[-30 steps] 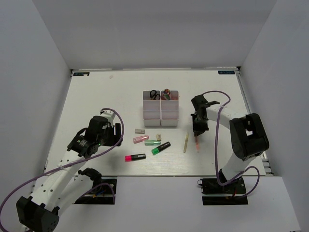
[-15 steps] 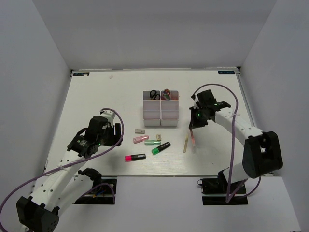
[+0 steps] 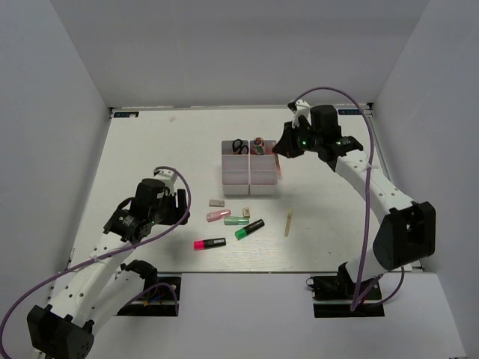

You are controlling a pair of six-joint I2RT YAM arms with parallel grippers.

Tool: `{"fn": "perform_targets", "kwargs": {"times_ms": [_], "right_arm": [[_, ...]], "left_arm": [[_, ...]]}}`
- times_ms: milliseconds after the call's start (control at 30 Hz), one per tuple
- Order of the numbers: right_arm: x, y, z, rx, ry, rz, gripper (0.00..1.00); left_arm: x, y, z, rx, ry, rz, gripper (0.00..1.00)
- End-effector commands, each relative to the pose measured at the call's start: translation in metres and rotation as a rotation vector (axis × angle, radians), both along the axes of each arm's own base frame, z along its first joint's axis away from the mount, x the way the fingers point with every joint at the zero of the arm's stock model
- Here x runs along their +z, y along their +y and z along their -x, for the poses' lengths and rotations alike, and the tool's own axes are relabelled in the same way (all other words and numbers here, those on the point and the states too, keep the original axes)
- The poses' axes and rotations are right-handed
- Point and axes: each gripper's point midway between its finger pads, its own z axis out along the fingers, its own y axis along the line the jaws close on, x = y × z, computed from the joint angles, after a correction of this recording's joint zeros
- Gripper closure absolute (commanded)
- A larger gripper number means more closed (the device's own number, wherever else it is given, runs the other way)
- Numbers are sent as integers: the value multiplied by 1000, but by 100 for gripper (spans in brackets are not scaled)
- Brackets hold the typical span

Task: Sort the stationery into containers
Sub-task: Place the pen in the storage box.

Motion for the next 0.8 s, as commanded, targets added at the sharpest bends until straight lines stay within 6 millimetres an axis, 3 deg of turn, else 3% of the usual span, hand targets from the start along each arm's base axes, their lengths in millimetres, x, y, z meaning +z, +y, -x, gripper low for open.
{"fn": "perform_targets", "kwargs": {"times_ms": [0, 67, 133, 167, 200, 767], "right_arm": [[54, 35, -27, 141, -246, -141, 100], [50, 42, -33, 168, -264, -157, 100], [59, 52, -36, 253, -330, -184, 100], [49, 56, -39, 269, -319, -181, 100], [53, 63, -39, 335, -388, -197, 100], [1, 57, -17, 660, -672, -86, 100]], "left_arm": [[-1, -1, -1, -5, -11, 15, 24], [-2, 0, -1, 0, -5, 13, 24], [-1, -1, -2, -6, -5, 25, 24], [-1, -1, -2, -4, -4, 28, 24], [-2, -1, -2, -4, 0, 27, 24], [-3, -1, -2, -4, 8, 33, 24]]}}
